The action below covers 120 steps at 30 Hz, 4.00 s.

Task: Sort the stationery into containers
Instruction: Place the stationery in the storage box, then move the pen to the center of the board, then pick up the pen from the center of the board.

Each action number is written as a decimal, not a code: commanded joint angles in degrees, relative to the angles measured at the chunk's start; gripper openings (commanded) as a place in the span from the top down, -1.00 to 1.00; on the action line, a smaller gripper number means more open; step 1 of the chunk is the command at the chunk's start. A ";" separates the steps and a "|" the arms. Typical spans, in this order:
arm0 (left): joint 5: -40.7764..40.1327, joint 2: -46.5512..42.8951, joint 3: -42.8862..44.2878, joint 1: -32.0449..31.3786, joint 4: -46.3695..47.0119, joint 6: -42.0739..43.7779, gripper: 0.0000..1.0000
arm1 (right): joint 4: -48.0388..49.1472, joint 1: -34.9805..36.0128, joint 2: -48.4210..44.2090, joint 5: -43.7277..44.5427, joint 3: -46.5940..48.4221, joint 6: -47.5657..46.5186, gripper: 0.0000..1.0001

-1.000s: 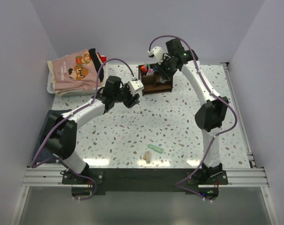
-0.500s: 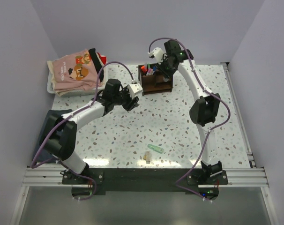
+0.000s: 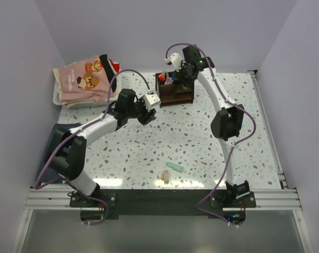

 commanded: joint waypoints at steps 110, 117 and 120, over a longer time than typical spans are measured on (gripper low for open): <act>-16.98 -17.49 -16.82 4.97 16.16 -18.24 -0.16 | 35.14 25.32 -49.20 10.88 -94.44 44.09 -0.13; -16.28 -17.67 -18.05 4.97 16.86 -19.56 -0.16 | 36.28 25.14 -49.64 10.97 -95.33 43.73 -0.12; -15.76 -17.67 -18.05 4.97 16.87 -19.91 -0.16 | 36.11 25.14 -49.64 11.32 -95.24 44.00 -0.11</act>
